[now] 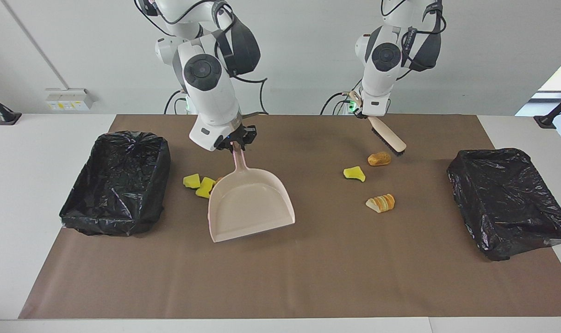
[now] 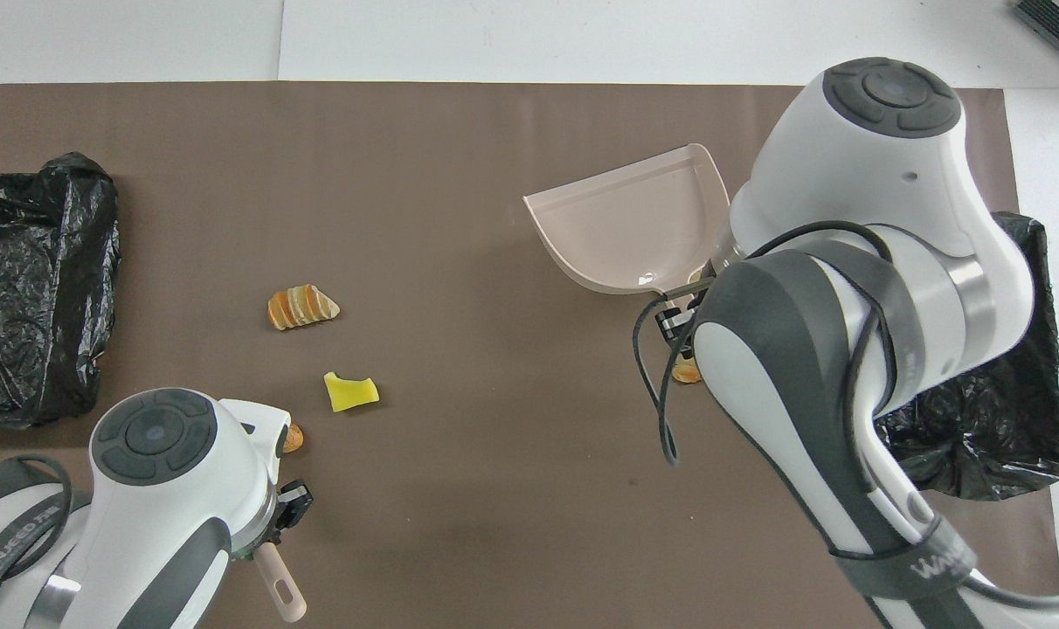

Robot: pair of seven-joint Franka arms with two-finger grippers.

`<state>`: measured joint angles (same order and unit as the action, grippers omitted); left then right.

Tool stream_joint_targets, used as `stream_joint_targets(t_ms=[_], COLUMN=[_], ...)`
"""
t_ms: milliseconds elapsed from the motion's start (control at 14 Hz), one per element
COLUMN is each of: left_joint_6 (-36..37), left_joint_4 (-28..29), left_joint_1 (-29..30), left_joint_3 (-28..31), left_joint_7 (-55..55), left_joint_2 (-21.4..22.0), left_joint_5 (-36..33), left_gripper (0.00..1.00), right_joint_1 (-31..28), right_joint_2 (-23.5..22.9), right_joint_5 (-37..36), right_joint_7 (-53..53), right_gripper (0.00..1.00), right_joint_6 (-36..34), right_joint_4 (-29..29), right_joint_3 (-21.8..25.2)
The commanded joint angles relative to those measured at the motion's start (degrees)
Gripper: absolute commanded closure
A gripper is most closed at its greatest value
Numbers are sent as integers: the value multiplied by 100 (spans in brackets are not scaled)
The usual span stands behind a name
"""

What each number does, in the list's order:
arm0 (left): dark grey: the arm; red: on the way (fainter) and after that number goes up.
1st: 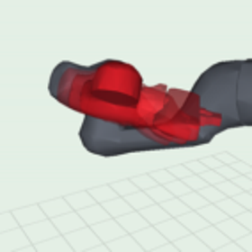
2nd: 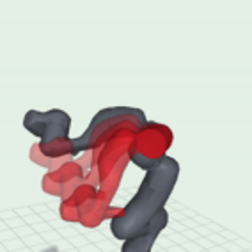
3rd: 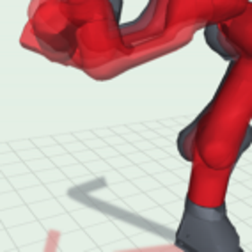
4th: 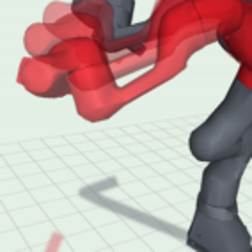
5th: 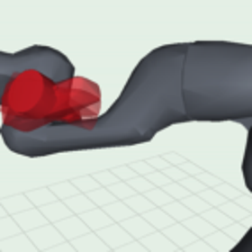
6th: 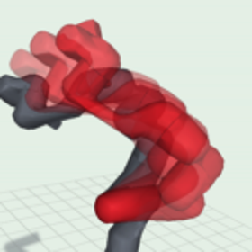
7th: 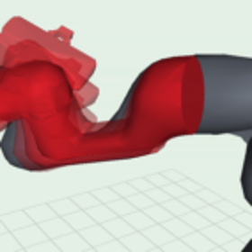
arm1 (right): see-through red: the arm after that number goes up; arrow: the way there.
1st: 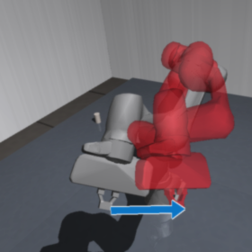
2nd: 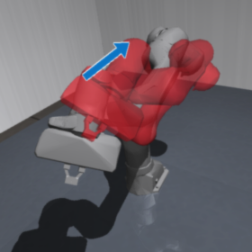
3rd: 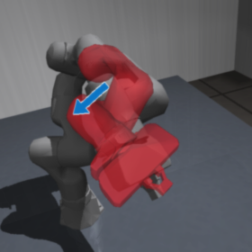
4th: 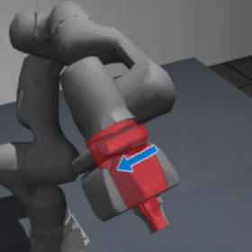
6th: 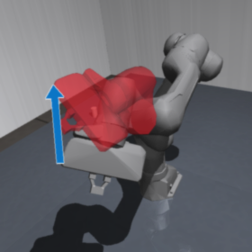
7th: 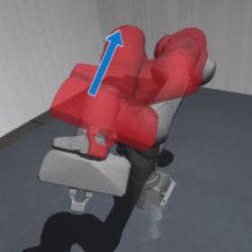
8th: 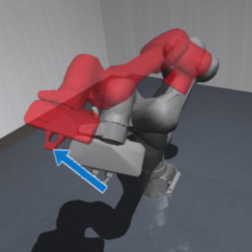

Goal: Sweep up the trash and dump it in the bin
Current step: 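Grasp the brush with the left gripper while the right gripper grasps the dustpan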

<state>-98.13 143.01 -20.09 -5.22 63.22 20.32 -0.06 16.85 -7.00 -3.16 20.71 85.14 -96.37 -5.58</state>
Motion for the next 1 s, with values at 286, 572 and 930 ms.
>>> stream_joint_targets(t_ms=[286, 572, 930], left_joint_6=[-1243, -1410, -1568], left_joint_4=[-315, -572, -563], left_joint_1=[5, -56, -118], left_joint_3=[-49, -58, -40], left_joint_7=[7, -1405, -3269], left_joint_2=[-1046, -1259, -1259], left_joint_5=[94, 155, 155], left_gripper=[100, 100, 100], right_joint_1=[-67, -7, 449], right_joint_2=[578, 375, 278], right_joint_5=[-431, -483, -965], right_joint_7=[2391, 2930, 2772], right_gripper=[100, 100, 100], right_joint_6=[1258, 1761, 1804], right_joint_4=[-1322, -1480, -1455], right_joint_3=[-40, -31, -40])
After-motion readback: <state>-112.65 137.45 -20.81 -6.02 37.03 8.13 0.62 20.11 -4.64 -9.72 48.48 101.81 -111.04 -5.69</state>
